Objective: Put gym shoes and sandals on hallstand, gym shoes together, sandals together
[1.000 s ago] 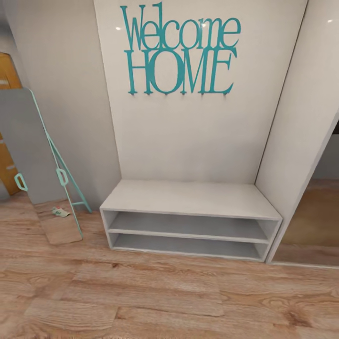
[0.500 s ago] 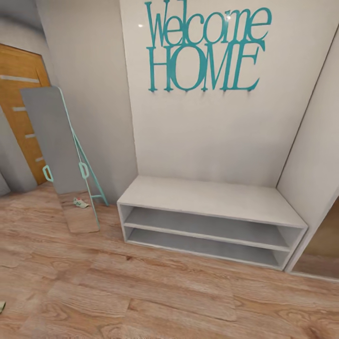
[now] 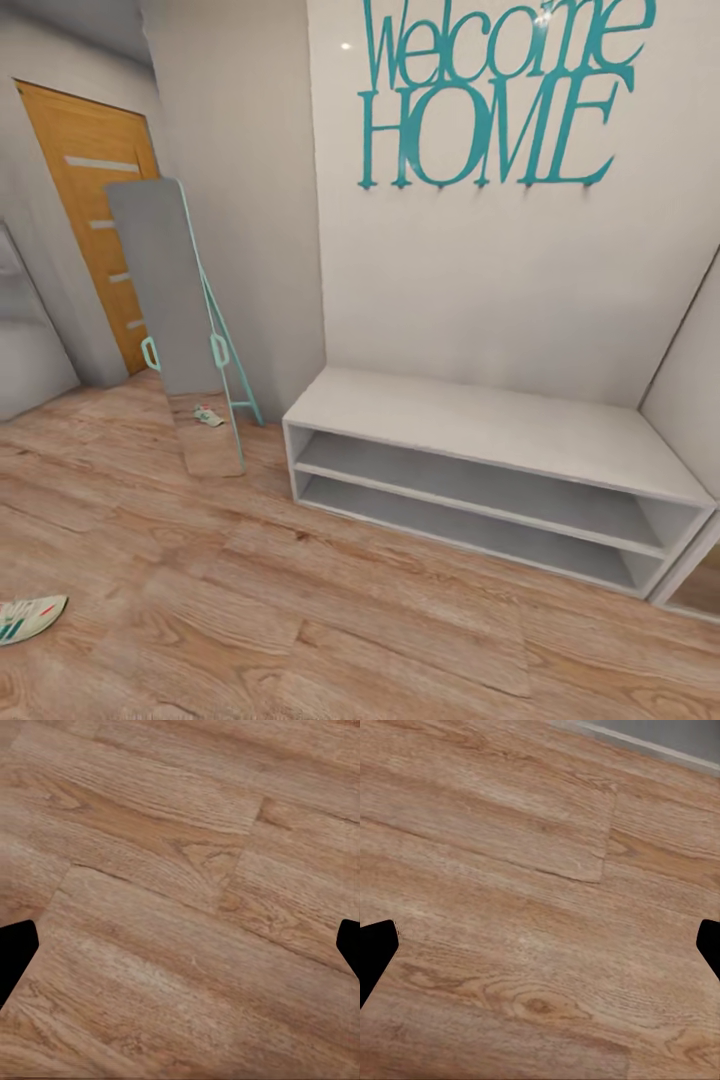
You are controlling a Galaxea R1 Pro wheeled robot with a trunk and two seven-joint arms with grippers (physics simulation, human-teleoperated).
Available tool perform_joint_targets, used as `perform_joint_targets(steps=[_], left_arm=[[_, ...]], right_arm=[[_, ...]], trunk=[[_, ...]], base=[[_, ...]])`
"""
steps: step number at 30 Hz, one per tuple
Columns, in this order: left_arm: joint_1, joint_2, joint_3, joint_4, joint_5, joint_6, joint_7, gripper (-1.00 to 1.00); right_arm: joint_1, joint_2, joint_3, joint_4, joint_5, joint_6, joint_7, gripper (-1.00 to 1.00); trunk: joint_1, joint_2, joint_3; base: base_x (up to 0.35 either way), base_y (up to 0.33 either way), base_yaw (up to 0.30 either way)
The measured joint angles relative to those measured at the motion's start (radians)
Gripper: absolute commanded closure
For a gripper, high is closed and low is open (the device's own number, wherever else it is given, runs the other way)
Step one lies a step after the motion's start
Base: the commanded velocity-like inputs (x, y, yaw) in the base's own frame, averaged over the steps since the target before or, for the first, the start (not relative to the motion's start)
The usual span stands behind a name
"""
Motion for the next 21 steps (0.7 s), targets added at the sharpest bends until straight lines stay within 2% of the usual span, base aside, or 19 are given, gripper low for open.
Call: perform_joint_targets(steps=[21], left_arm=[[0.000,0.000,0.003,0.002,0.000,-0.005,0.001,-1.00]], right_arm=[[0.000,0.003,0.002,0.001,0.000,0.000,0.000,-1.00]], trunk=[[0.080,-0.147,-0.087]], base=[[0.000,0.000,0.232]])
